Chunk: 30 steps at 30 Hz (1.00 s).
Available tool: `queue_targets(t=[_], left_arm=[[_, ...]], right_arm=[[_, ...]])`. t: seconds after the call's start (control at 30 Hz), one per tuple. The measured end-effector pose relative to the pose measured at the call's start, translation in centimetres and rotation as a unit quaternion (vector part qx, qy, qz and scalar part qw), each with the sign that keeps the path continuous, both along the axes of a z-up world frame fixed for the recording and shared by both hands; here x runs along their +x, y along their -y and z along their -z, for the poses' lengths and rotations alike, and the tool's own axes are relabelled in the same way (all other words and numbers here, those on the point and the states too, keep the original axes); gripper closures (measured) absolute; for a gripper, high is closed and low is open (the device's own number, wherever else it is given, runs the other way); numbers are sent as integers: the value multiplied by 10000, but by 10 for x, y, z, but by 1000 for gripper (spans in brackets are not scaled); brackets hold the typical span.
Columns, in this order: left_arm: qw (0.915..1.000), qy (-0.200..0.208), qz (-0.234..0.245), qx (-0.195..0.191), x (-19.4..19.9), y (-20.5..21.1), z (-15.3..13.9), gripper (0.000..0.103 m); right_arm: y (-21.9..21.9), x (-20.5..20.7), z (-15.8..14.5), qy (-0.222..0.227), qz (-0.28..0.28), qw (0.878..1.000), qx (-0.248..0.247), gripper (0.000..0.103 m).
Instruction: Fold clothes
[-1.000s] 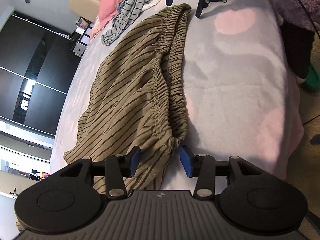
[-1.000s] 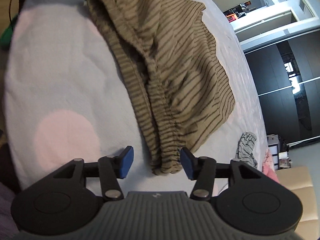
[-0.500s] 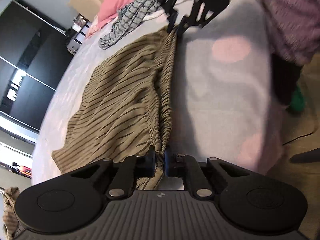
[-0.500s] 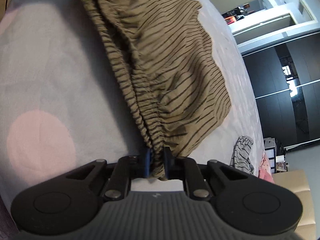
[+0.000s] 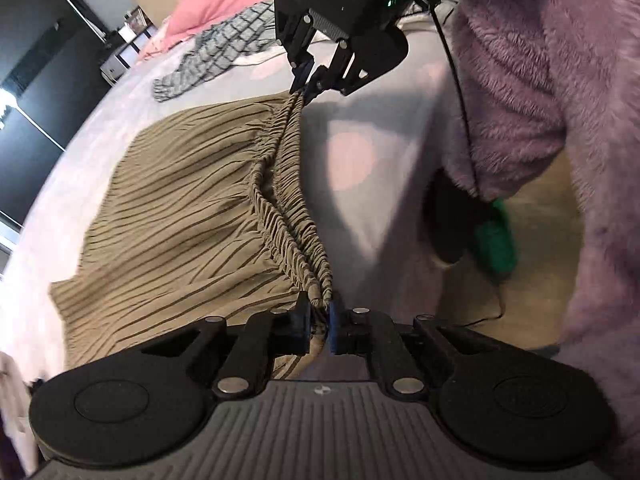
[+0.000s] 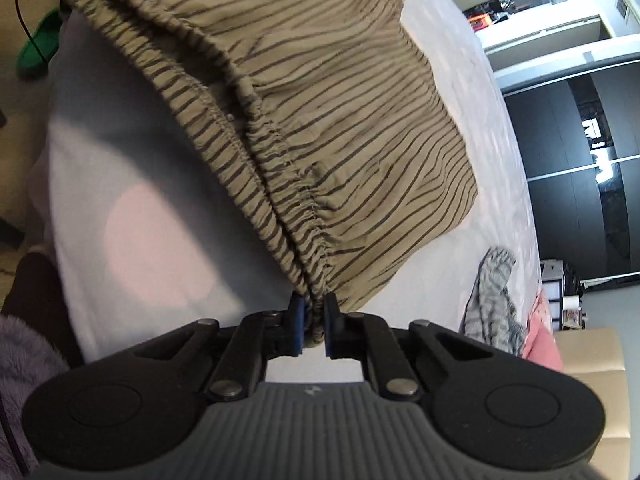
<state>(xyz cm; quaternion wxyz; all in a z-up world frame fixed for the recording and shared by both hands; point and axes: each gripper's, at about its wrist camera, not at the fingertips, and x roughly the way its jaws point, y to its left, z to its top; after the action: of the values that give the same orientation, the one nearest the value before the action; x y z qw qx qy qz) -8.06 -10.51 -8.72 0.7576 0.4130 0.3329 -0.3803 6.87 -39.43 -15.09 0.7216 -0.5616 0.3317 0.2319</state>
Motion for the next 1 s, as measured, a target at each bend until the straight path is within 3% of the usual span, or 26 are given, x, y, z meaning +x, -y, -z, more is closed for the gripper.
queue_targets(t=[0.17,0.23,0.27,0.43,0.5,0.63,0.7,0.8,1.0], left_arm=[[9998,-126,-124,-3,2,-3,7,93],[9998,-135,-109,-15,0,-8,5,85],[9999,-109,-98,-2,-1,-10,3,80],[9999,69,-66,96,-3,-29,-9,70],[9998,144,-71,135,0,-40,-14,62],[9987,318,-111,391,10,-64,-22,60],[9976,415,-115,543,16,-76,-22,60],[9959,533,-50,724,25,-93,-20,57],[9918,788,146,995,44,-122,-6,53]], right_arm=[[6,-7,1,-164,270,9994,139,90],[5,-15,-2,-144,239,9995,170,82],[2,-20,-4,-121,202,9995,197,72],[-28,-57,-26,55,-303,9972,678,64],[-47,-77,-35,-13,-688,9938,878,56],[-88,-112,-36,-354,-1452,9834,1028,50],[-107,-123,-32,-623,-1539,9784,1229,44],[-131,-132,-23,-870,-1611,9737,1356,43],[-138,-126,-1,-649,-1572,9805,980,45]])
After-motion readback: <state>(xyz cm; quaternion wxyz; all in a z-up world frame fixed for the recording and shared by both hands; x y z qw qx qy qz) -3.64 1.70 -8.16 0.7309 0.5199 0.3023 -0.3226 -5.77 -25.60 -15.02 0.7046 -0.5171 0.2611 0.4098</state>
